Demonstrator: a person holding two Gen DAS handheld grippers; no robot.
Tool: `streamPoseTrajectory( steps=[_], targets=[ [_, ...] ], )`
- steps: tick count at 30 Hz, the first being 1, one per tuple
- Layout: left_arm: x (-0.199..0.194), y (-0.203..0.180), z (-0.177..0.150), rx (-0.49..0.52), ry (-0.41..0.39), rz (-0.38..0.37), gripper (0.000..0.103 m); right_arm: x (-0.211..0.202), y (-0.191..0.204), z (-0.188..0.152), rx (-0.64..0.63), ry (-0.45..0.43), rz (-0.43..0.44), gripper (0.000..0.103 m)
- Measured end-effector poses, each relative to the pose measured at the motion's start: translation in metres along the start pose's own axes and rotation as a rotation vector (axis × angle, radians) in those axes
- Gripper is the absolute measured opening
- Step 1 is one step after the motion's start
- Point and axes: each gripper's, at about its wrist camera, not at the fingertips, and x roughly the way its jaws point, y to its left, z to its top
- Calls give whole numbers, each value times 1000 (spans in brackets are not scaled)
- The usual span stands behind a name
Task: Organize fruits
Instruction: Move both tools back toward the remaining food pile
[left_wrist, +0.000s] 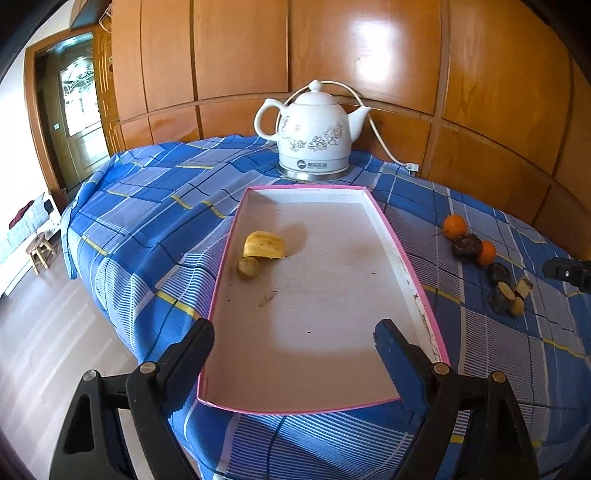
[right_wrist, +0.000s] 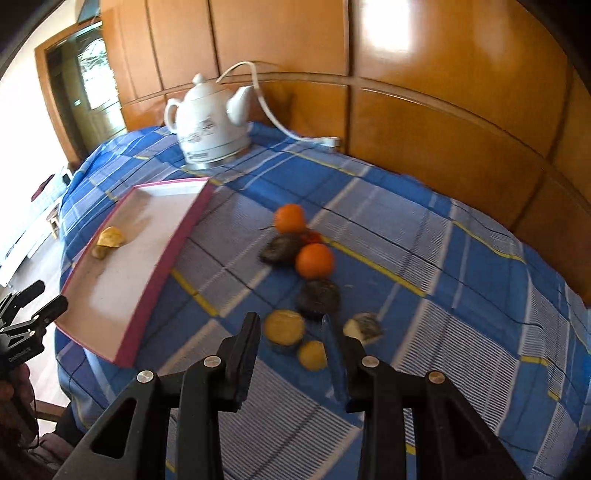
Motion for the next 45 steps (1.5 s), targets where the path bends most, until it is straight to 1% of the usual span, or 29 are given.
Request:
streamPoseTrajectory(
  steps=[8, 14, 19, 23, 25, 26, 29, 32, 33, 37, 41, 45],
  targets=[
    [-1, -15, 1, 43, 2, -16, 89, -8, -36, -8, 60, -8, -54, 35],
    [-3, -31, 3, 86, -3, -33, 89, -10, -68, -14, 152, -23, -77, 35],
    [-1, -47, 7, 126, 1, -55, 89, -7, -85, -18, 227, -16, -82, 35],
    [0, -63, 12, 163, 4, -106, 87, -11, -99, -18, 293, -28, -90, 35],
    [1, -73, 15, 180, 20, -159, 80, -13, -108, -19, 339, -28, -86, 35],
    [1, -81, 16, 198, 26, -188, 78, -13, -111, -20, 358, -26, -86, 35],
    [1, -103, 16, 266, 30, -234, 75, -13, -119, -22, 401, -16, -106, 35],
    [5, -128, 15, 321, 68, -313, 65, -14, -125, -24, 433, -14, -97, 35],
    [8, -134, 15, 329, 85, -331, 60, -14, -126, -24, 441, -13, -93, 35],
    [24, -153, 15, 327, 174, -401, 47, -11, -128, -26, 460, 11, -72, 35],
    [38, -170, 18, 309, 232, -455, 47, -7, -127, -26, 460, 25, -52, 35],
    [58, -185, 28, 242, 295, -489, 49, -6, -124, -25, 454, 26, -42, 35]
  ],
)
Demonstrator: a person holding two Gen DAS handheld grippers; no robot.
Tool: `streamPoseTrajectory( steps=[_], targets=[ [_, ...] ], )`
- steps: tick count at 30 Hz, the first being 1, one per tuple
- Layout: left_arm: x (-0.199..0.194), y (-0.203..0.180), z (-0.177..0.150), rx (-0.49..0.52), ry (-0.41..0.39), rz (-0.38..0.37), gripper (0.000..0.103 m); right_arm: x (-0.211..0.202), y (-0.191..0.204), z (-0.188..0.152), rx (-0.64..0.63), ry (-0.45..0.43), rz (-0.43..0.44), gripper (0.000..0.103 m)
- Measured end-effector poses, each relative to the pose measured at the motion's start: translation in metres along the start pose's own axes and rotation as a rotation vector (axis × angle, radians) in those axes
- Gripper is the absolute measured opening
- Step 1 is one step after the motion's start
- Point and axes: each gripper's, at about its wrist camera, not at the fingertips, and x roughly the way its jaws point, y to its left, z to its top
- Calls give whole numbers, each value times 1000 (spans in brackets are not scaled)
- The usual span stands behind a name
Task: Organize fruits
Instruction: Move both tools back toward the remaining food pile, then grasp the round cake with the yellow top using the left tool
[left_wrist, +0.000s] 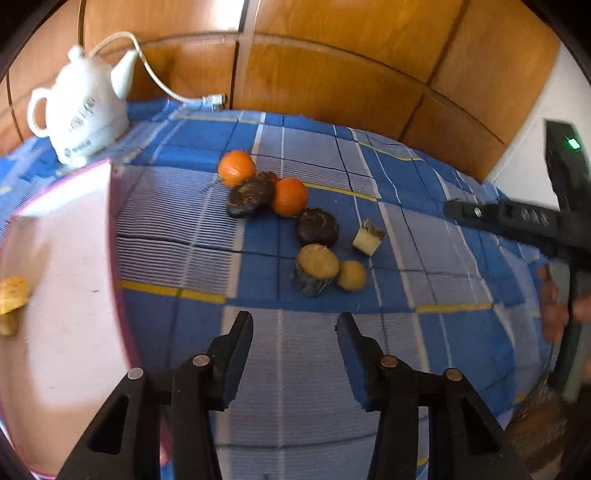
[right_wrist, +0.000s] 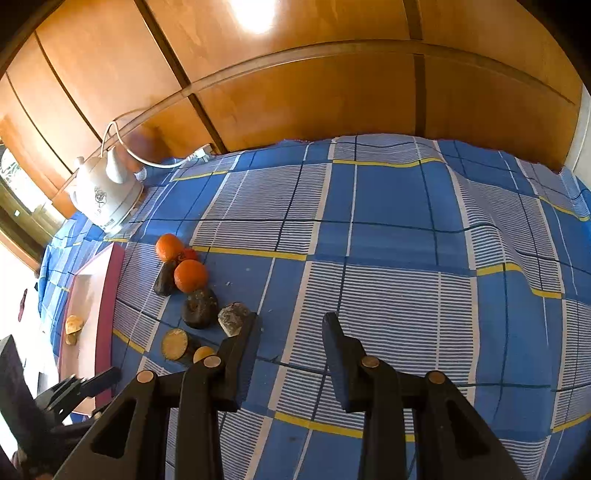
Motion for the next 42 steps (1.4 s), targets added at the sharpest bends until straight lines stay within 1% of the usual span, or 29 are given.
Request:
streamPoseTrajectory(
  steps=[5, 11, 14, 16, 17, 18, 21, 26, 30, 32, 35, 38, 39, 42],
  targets=[
    [21, -6, 16, -23, 14, -13, 50, 1, 1, 0, 8, 5, 12, 35],
    [44, -19, 28, -17, 25, -15, 50, 2, 2, 1, 9, 5, 23, 35],
    [59, -18, 33, -42, 44, -17, 50, 4, 2, 1, 10, 10, 23, 35],
    [64, -12, 36, -84, 38, -60, 49, 5, 3, 1, 8, 13, 22, 35],
    [65, -8, 37, -102, 38, -77, 46, 6, 3, 1, 4, 16, 19, 35],
    [64, -6, 37, -111, 32, -87, 39, 7, 4, 1, 1, 18, 16, 35],
    [59, 2, 33, -111, 24, -118, 38, 9, 5, 0, -5, 29, 10, 35],
    [40, 9, 21, -113, 5, -141, 38, 11, 7, -3, -13, 35, -7, 35],
    [31, 8, 4, -66, 6, -118, 36, 12, 5, -3, -6, 34, -16, 35],
    [34, 7, 4, -52, 9, -105, 38, 14, 6, -3, -10, 37, -20, 35],
    [46, 1, 8, -30, 27, -52, 41, 14, 7, -4, -12, 39, -25, 35],
    [48, -2, 8, -4, 15, -24, 39, 13, 5, -3, -9, 34, -26, 35],
    [47, -2, 7, 0, 10, -24, 36, 13, 5, -3, -8, 32, -27, 35],
    [41, 0, 2, 6, 1, -25, 36, 12, 5, -2, -6, 30, -21, 35]
  ],
)
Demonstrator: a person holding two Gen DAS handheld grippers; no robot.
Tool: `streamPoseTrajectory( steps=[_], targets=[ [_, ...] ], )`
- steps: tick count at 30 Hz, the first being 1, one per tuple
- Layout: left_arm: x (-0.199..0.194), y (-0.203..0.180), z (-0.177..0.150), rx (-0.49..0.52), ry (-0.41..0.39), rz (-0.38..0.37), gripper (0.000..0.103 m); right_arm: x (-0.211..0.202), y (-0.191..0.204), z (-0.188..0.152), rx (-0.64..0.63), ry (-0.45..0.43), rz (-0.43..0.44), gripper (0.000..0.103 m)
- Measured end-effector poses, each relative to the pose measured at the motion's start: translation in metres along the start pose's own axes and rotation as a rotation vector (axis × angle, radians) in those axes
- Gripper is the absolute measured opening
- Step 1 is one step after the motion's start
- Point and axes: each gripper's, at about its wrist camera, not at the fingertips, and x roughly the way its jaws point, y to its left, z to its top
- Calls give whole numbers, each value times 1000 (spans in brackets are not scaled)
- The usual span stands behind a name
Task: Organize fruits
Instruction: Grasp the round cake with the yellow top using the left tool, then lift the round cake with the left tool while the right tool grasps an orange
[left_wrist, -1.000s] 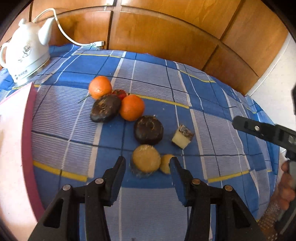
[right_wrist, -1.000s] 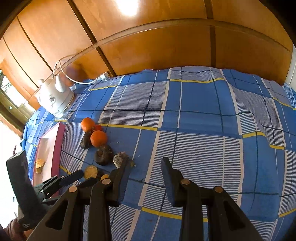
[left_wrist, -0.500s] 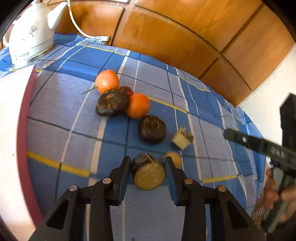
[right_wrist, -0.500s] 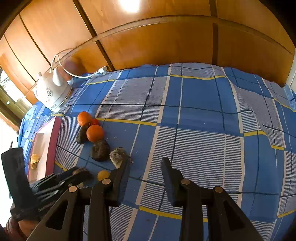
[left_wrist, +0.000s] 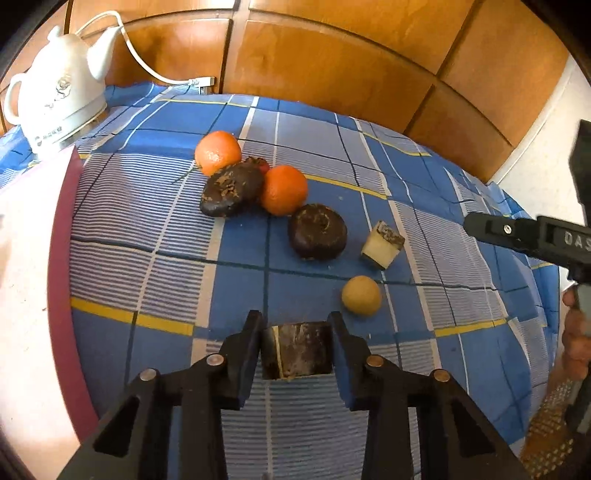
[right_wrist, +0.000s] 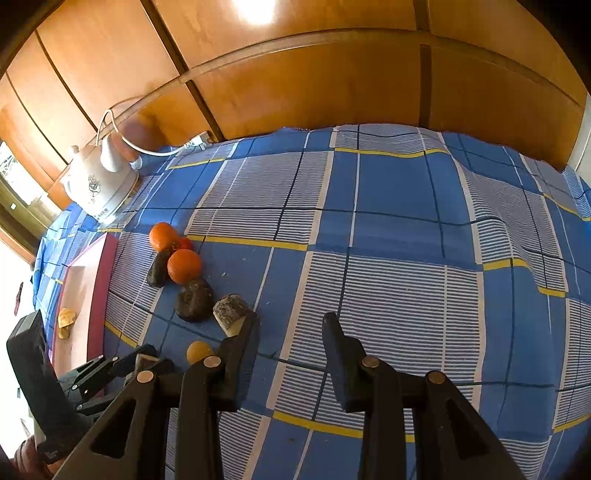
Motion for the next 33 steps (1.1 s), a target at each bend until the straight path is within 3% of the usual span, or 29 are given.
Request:
streamPoseTrajectory(
  steps=[6, 9, 10, 17, 23, 27, 33],
  targets=[
    [-23, -6, -28, 57, -56, 21, 36, 0, 4, -1, -17, -3, 17, 35],
    [-15, -5, -41, 67, -37, 28, 36, 1, 11, -2, -49, -3, 39, 35],
    [-16, -6, -43, 75, -63, 29, 36, 2, 14, -3, -63, 3, 50, 35],
    [-16, -3, -45, 57, -75, 16, 36, 9, 30, -11, -129, 27, 113, 34],
    [-16, -1, -46, 52, -82, -7, 36, 16, 66, -8, -238, 52, 161, 34],
    [-17, 6, -45, 13, -84, -48, 37, 37, 97, 11, -319, 84, 185, 34],
    [-18, 7, -46, 14, -93, -61, 37, 85, 121, 33, -348, 146, 135, 37]
  ],
)
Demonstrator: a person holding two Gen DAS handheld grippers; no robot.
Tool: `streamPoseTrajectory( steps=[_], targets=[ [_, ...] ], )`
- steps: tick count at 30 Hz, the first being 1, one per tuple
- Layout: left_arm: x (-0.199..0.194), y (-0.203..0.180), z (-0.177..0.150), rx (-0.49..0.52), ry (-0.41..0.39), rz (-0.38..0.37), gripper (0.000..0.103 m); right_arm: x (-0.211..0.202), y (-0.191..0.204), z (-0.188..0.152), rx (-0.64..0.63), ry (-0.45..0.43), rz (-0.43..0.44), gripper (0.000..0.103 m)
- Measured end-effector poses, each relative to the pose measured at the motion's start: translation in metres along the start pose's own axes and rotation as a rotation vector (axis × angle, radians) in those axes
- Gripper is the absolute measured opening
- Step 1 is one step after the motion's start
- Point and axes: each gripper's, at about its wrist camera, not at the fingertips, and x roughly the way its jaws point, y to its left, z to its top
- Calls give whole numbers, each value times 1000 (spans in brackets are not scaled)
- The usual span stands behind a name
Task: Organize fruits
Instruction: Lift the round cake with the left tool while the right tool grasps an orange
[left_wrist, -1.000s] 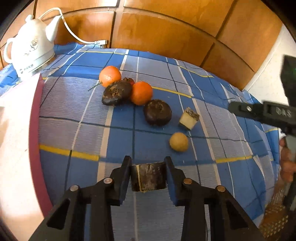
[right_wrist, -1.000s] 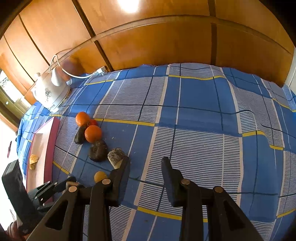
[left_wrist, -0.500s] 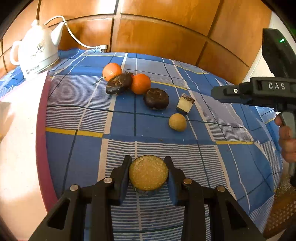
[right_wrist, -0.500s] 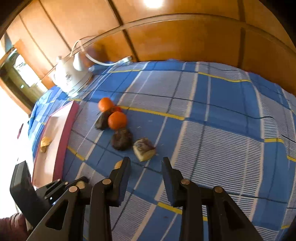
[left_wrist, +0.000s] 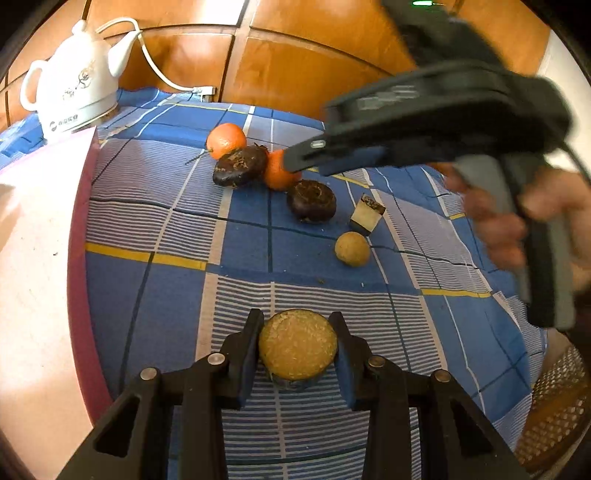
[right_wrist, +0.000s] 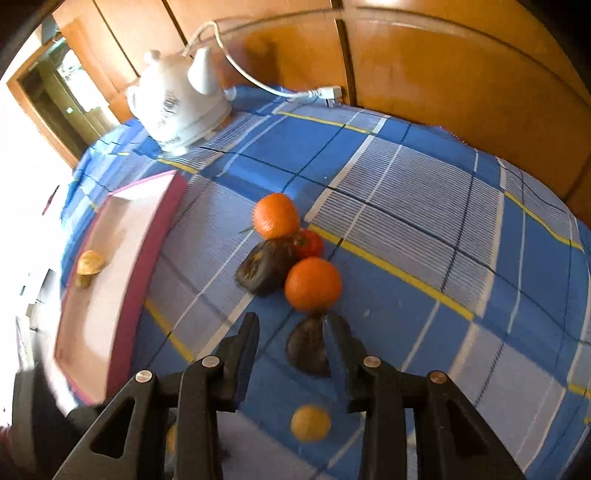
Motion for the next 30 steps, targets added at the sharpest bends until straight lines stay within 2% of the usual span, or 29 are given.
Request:
streamPoseTrajectory(
  steps=[4, 7, 12, 16, 24, 30],
  targets=[
    [-1, -1, -1, 11, -8, 0, 37, 22, -5, 10, 3, 28, -46, 40],
    [-1, -1, -2, 14, -10, 1, 37, 31, -11, 13, 19, 39, -41, 40],
    [-2, -2, -3, 25, -16, 4, 37, 24, -15, 10, 44, -6, -30, 39],
    [-2, -3, -4, 34, -15, 6, 37, 1, -19, 2, 57, -45, -36, 38],
    [-4, -2, 3, 21, 7, 4, 35, -59, -36, -41, 89, -56, -1, 39],
    [-29, 7, 11, -33, -31, -30, 35, -65, -39, -78, 86, -35, 2, 39]
  ],
)
